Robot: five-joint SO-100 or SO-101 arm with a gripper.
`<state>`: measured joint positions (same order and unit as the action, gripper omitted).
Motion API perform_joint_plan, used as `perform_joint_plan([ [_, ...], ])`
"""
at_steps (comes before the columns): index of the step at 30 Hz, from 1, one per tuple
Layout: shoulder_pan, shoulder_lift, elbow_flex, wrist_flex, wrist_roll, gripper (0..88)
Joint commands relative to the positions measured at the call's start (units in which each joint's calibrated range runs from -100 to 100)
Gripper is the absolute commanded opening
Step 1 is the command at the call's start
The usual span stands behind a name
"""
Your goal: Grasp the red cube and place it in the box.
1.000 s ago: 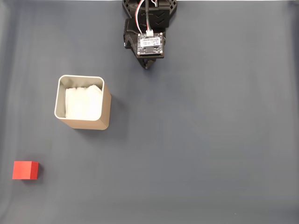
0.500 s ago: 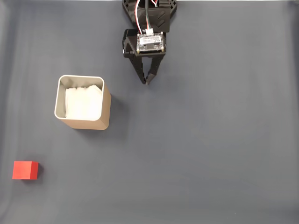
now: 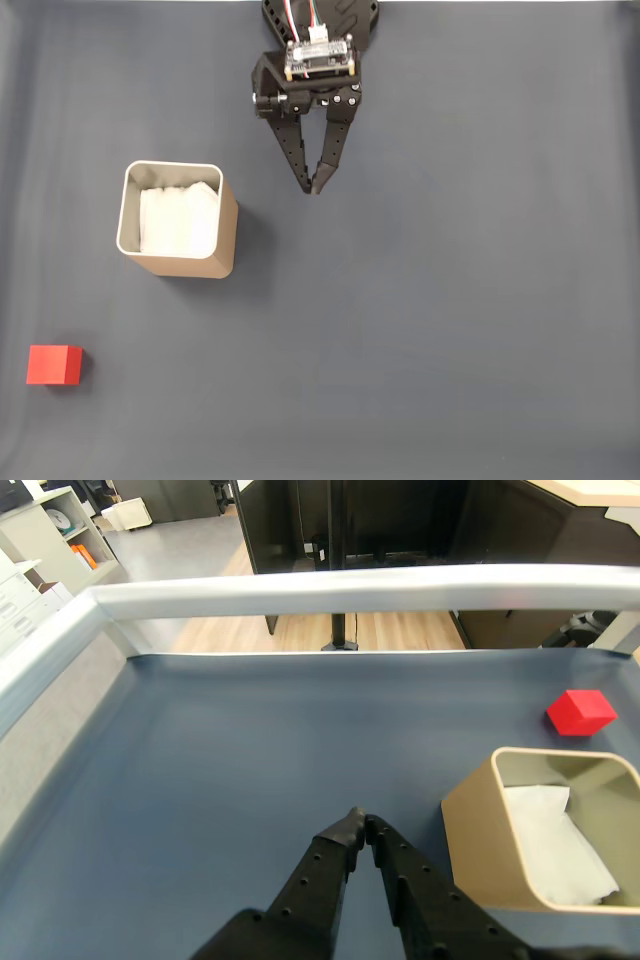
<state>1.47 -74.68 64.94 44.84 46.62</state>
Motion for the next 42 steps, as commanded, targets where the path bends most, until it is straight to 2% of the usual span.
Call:
perform_joint_plan([
  [1,0.42,5.23,-10.97,1.08,-0.20,0.1],
  [20,12.27,33.96,-51.44,15.77,0.29,0.1],
  [29,19.73,44.26,-64.12,16.09,-2.34,0.6],
  [42,26.33,55.25,-72.59,15.93,-2.05,0.1],
])
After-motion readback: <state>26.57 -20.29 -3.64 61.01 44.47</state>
